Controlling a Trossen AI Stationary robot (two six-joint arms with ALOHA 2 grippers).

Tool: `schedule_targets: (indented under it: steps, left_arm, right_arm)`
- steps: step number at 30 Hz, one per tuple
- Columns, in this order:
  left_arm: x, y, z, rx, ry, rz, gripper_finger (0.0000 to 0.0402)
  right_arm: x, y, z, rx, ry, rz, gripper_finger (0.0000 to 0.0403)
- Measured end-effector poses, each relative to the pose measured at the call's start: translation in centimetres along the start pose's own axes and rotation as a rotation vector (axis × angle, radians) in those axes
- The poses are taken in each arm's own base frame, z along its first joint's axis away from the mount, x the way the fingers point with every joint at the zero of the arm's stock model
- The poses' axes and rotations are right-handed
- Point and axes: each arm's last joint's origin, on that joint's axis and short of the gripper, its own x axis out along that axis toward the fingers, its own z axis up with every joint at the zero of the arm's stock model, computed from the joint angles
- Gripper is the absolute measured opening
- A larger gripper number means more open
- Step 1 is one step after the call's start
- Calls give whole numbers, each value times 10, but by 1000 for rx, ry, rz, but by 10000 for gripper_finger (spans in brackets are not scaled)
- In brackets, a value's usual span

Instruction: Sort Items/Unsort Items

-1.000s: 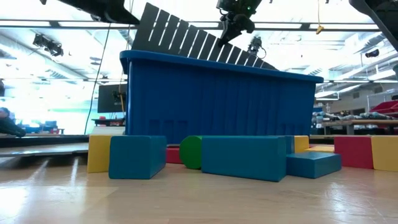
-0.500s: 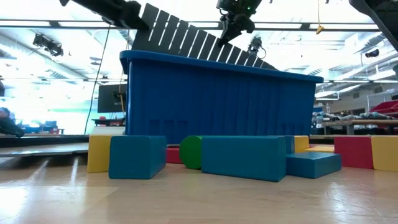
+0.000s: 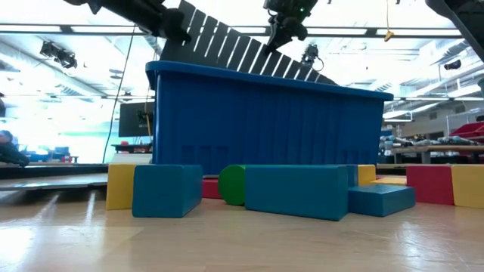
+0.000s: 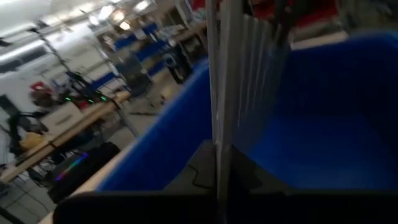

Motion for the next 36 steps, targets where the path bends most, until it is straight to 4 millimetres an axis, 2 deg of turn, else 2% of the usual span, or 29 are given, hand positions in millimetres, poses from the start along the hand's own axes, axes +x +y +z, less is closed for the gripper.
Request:
schedule_targets:
  steps: [4, 9, 19, 25, 28, 31, 33, 36]
  left_arm:
    - [0, 6, 4, -40, -53, 25, 6]
    - [1, 7, 2, -66, -40, 19, 3]
    - [4, 6, -12, -100, -48, 49, 2]
    - [2, 8, -11, -110, -63, 77, 2]
    - [-1, 11, -12, -109, -47, 104, 2]
    - [-3, 13, -10, -121, -57, 129, 2]
    - [-5, 14, -8, -126, -67, 137, 2]
    - [-5, 14, -6, -126, -91, 115, 2]
  right_arm:
    - [-7, -4, 4, -35, -17, -63, 0]
    - [-18, -7, 7, -81, -37, -100, 0]
    - [-19, -13, 5, -59, -40, -148, 2]
    - [-27, -19, 7, 23, -4, -268, 44]
    - [-51, -26, 1, 71, 30, -367, 69]
    - [-77, -30, -4, 136, -23, -412, 87]
    - [-94, -32, -10, 234, -122, -389, 92]
    - [-121, -38, -35, 403, -277, -278, 92]
